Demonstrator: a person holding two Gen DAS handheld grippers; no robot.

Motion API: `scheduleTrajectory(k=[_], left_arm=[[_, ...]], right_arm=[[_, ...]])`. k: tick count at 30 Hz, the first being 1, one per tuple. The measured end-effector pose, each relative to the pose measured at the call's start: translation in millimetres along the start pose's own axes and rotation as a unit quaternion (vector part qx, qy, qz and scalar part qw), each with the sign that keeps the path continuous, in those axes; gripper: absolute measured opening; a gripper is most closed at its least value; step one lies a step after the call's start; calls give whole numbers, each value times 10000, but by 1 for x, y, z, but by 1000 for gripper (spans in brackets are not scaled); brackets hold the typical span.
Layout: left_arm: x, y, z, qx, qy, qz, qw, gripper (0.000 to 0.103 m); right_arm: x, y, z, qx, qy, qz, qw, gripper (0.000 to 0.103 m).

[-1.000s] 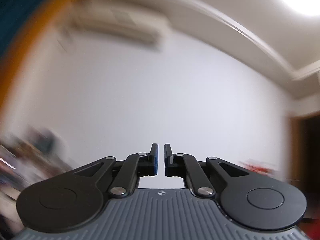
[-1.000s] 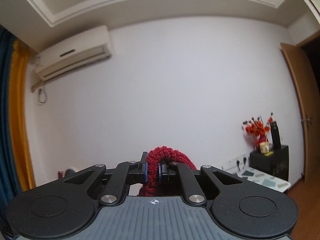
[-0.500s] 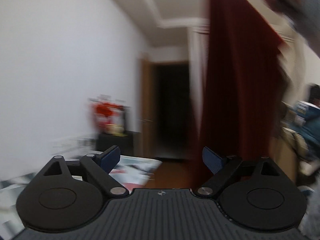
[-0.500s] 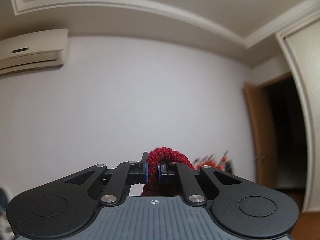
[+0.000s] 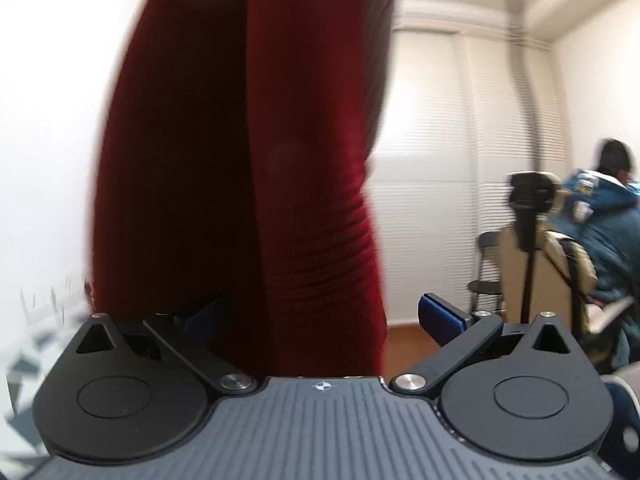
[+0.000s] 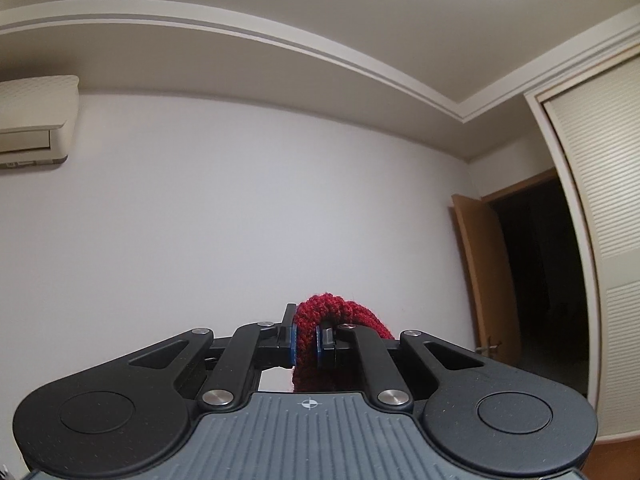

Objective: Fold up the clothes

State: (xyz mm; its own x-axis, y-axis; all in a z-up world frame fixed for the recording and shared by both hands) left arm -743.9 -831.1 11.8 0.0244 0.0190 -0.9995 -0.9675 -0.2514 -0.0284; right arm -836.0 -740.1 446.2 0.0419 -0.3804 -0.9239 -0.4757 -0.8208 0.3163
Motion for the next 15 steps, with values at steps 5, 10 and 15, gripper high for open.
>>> scheduleTrajectory(k=[5,10,15], left_arm=[[-18,-11,-57,-858,-162,162,9960,11],[-76,-105,-118,-1950,74,1186,9736,8],[-164,-201,-182,-2646,-220,2300,9363,8]], right_arm=[[17,11,-2,-116,259,-152,9995,7],[45,5,18,9,396,-425,9983,7],[80,-6,40,120,757,-640,9950,7]])
Point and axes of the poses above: each gripper's, at about its wrist camera, not at the fingertips, and y roughly the way its jaws point, z to its right, x to its underside, the point moved 9 cm from there along y, roughly the way its jaws point, and after that the axes turned 9 degrees about z, right-handed, at the moved point
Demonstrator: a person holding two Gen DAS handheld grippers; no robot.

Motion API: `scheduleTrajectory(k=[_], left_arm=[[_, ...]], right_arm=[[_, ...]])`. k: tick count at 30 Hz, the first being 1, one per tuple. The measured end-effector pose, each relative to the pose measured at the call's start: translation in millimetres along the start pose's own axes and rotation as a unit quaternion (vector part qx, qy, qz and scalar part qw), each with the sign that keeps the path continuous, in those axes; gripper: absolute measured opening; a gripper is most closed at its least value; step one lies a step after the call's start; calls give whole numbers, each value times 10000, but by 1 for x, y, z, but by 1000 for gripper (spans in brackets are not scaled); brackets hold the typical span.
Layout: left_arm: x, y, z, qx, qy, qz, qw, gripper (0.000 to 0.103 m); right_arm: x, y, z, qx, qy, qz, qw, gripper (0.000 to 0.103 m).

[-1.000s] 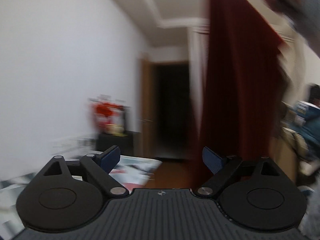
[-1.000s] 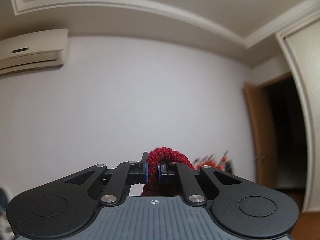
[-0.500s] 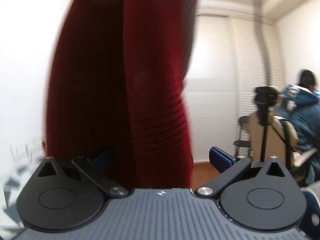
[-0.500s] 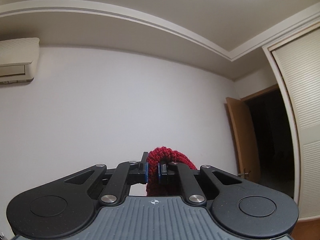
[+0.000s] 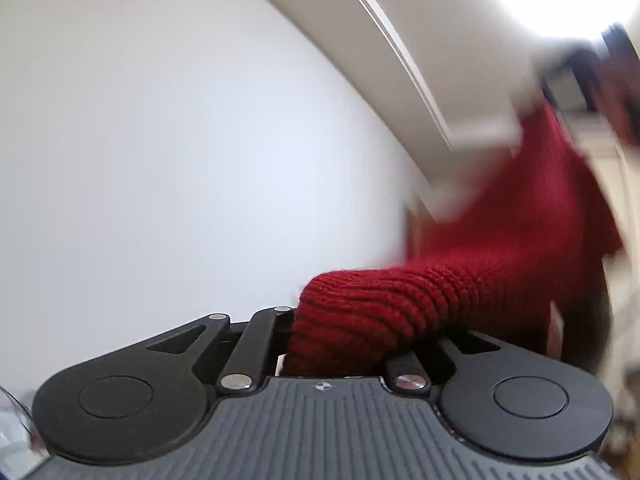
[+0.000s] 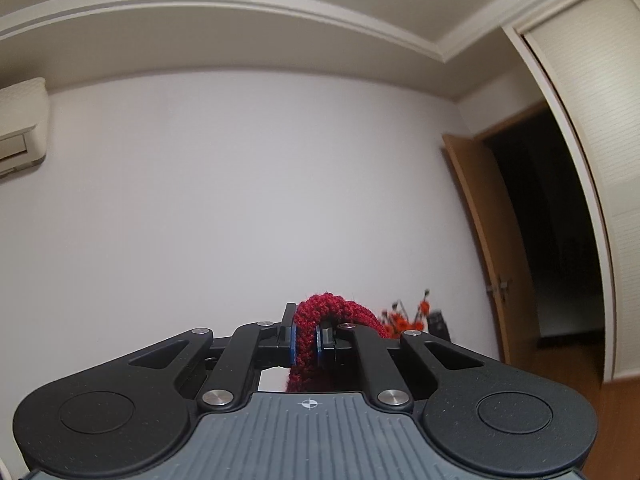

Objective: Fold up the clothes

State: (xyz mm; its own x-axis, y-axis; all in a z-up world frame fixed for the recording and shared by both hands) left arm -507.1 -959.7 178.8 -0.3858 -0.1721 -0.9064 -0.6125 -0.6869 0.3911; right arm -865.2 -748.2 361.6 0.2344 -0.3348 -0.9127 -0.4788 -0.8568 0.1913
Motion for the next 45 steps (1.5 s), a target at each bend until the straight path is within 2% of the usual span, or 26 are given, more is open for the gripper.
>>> scheduleTrajectory(k=[3,5,8,10,13,16,17,19,21,25,28,30,31,33,34,35,37,40,41,42,44,45], left_arm=[[-50,4,-33,-176,-159,181,9996,8],[-73,1,-43,-316,70,339,9989,8],[-93,-4,-48,-476,496,418,9968,8],[-98,-8,-37,-624,782,459,9939,8],[-98,6,-31,-931,1277,584,9857,9],[-88,35,-28,-1317,1831,700,9717,9],[-78,59,-13,-1418,1979,719,9672,9],[-55,92,-10,-1679,2314,728,9555,9],[-25,130,-9,-1956,2705,731,9398,10],[57,221,-17,-2510,3426,679,9028,11],[136,303,-41,-2887,3730,187,8816,12],[198,356,-66,-3055,3741,-468,8744,12],[236,381,-84,-3120,3624,-915,8735,12],[309,413,-124,-3143,3054,-1877,8790,12],[348,423,-146,-3207,2739,-2394,8746,12],[388,429,-167,-3284,2414,-2917,8654,12],[457,432,-200,-3492,2115,-3648,8368,12],[529,426,-223,-3651,1956,-4417,7959,18],[542,425,-225,-3631,1920,-4615,7863,25],[554,424,-226,-3602,1887,-4804,7771,46],[573,421,-227,-3397,1744,-5255,7603,77],[570,426,-228,-3308,1767,-5344,7575,77]], right_arm=[[25,1,6,-48,224,-168,9996,7],[39,0,0,-292,300,-159,9990,7],[55,-6,-15,-678,178,-100,9975,7],[64,-8,-24,-901,92,-73,9959,7],[69,6,-28,-1186,280,-110,9925,7],[67,35,-21,-1436,385,-89,9888,7],[70,44,-21,-1510,358,-57,9879,7],[72,77,-15,-1679,308,-27,9853,7],[71,131,-2,-1833,316,-49,9825,7],[100,240,26,-2113,400,-162,9765,7],[144,337,47,-2222,206,-188,9746,8],[189,407,64,-2169,17,-409,9753,8],[220,443,72,-2123,-64,-650,9750,8],[285,513,87,-2027,-240,-1147,9722,8],[324,542,93,-1973,-368,-1436,9691,8],[366,570,99,-1920,-485,-1764,9642,8],[456,612,112,-1794,-559,-2516,9494,8],[580,653,126,-1523,-765,-3325,9276,9],[611,660,130,-1488,-926,-3414,9234,9],[642,666,134,-1453,-1088,-3501,9189,9],[687,680,141,-1372,-1268,-3731,9088,16],[704,687,144,-1318,-1291,-3875,9032,21]])
Point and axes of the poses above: each gripper's, at about its wrist camera, not at the fingertips, and y roughly the way its jaws point, z to its right, x to its underside, the point moved 9 cm from there along y, roughly the way its jaws point, and after that the axes turned 9 degrees about z, right-handed, at the moved point
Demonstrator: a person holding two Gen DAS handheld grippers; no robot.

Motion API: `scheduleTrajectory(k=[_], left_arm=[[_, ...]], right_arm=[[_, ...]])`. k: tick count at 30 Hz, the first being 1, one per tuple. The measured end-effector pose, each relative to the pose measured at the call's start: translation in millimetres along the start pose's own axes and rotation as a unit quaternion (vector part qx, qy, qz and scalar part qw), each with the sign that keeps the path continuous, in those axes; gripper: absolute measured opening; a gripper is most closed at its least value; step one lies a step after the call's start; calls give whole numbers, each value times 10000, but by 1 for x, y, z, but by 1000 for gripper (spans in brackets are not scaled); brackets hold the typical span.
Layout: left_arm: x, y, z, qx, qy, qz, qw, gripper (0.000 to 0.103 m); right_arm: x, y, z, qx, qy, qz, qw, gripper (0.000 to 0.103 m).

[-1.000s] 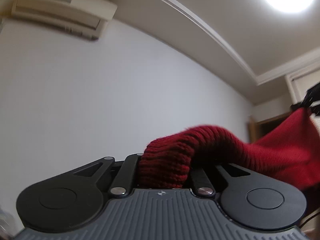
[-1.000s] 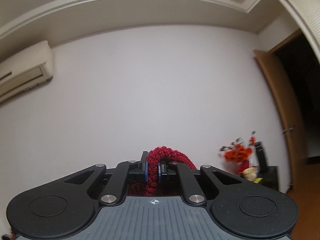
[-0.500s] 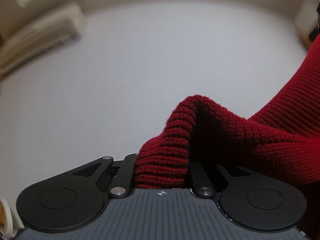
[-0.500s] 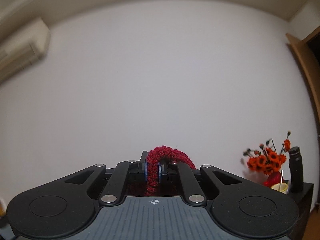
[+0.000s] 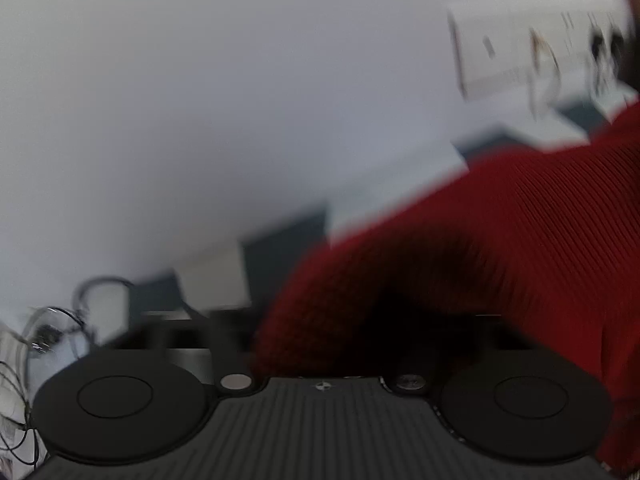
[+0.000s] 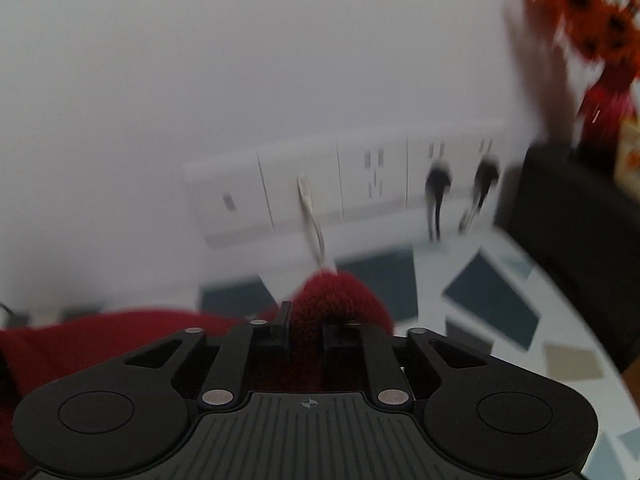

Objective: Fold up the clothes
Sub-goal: 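Carry the red sweater with both grippers down toward the patterned table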

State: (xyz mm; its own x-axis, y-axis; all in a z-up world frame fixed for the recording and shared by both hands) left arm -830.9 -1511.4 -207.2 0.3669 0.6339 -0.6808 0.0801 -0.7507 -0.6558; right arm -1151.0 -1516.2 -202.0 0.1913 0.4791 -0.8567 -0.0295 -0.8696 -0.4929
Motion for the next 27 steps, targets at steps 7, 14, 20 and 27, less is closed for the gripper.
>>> scheduleTrajectory(k=[7,14,20,27], left_arm=[[-8,-42,-14,633,152,-298,9974,88],[24,-121,-30,1042,702,181,9919,98],[126,-159,-35,1091,1203,-68,9867,98],[202,-196,-51,642,942,155,9934,98]], right_arm=[[26,13,-11,-85,186,-872,9960,94],[35,-74,-50,-495,898,-1253,9868,99],[80,-137,-92,-917,963,-1285,9828,97],[143,-175,-171,-1394,330,-1481,9785,86]])
Point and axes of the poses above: each gripper's, at about its wrist camera, not at the fingertips, and y roughly the way its jaws point, z to its right, x to its underside, the point moved 9 cm from there along y, roughly the way its jaws point, and after that the axes turned 9 degrees about z, right-handed, at the moved point
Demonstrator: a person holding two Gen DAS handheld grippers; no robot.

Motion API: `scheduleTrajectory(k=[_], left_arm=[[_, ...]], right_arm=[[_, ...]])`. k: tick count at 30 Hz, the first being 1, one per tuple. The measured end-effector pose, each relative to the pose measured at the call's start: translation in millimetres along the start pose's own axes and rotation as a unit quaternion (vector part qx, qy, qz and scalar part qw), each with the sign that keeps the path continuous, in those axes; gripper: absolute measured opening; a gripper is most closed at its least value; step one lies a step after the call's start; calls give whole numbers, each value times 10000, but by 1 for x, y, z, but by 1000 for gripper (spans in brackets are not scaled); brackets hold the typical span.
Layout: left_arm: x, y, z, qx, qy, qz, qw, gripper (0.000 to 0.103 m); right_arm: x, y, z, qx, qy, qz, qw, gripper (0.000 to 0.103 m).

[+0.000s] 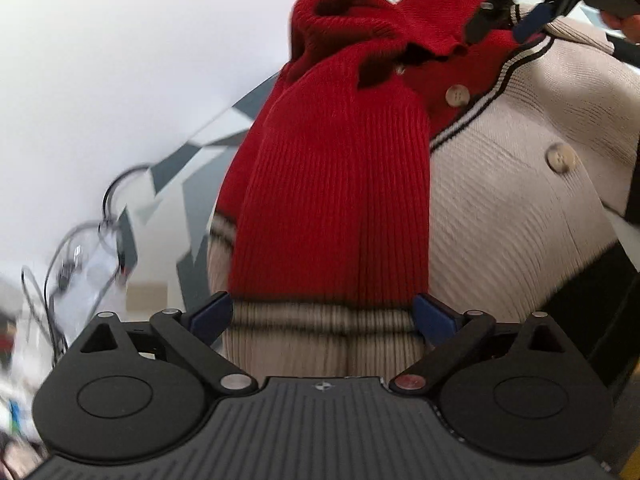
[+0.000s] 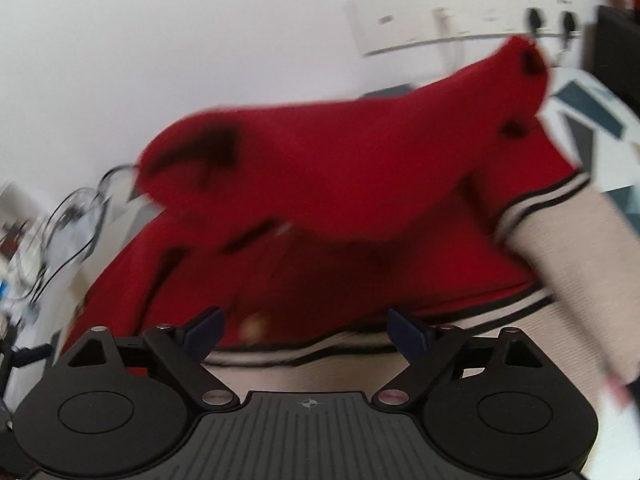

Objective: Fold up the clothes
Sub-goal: 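Carry the red sweater with both grippers down toward the patterned table, then lay the red cardigan flat on the table and open both grippers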

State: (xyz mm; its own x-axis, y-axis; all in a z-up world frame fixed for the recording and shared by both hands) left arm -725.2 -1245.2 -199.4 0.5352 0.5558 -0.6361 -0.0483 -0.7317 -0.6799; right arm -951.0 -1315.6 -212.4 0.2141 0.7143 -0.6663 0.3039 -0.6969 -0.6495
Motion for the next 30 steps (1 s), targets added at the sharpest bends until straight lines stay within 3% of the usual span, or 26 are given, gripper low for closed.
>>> scheduleTrajectory(k=[3,5,8,10,11,12,14,17,21,24,28,30], left_arm=[[17,-8,-11,-36,-384,17,9993,98],[27,-10,-21,-22,-630,29,9980,98],[36,-16,-33,117,-1048,83,9944,95],[40,-18,-36,399,-1339,-45,9902,70],[42,-19,-38,549,-1484,-120,9873,47],[41,-22,-40,620,-1611,-129,9849,35],[36,-29,-48,640,-1770,-91,9821,19],[20,-45,-63,507,-1711,74,9839,16],[-7,-52,-112,189,-1865,237,9820,16],[-28,-53,-153,-115,-2053,363,9779,16],[-48,-23,-222,-1119,-2373,469,9638,16],[-54,-6,-255,-1810,-2506,500,9497,17]], right_arm=[[-6,9,-35,-195,-93,195,9996,87],[-13,23,-57,-484,-39,213,9986,81],[-27,50,-70,-616,506,269,9965,73],[-35,68,-73,-485,822,235,9952,72],[-38,76,-77,-469,825,178,9953,69],[-40,84,-80,-433,780,120,9959,63],[-46,90,-86,-448,681,68,9967,18],[-60,91,-96,-560,507,80,9971,13],[-101,76,-119,-981,119,462,9940,12],[-149,88,-147,-1428,-10,585,9880,11],[-210,132,-196,-1803,-258,761,9803,9],[-228,165,-216,-1814,-470,789,9791,9]])
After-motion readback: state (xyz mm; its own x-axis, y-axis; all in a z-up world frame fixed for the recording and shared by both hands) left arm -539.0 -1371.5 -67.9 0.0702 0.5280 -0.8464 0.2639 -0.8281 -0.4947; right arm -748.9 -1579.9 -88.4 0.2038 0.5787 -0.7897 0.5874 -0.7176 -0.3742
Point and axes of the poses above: each gripper's, at about its wrist camera, not at the fingertips, and y roughly the way its jaws point, z to its right, x to its underside, the point moved 9 cm from there along y, roughly the way its jaws point, and after that the axes turned 9 degrees about z, right-handed, at the moved point
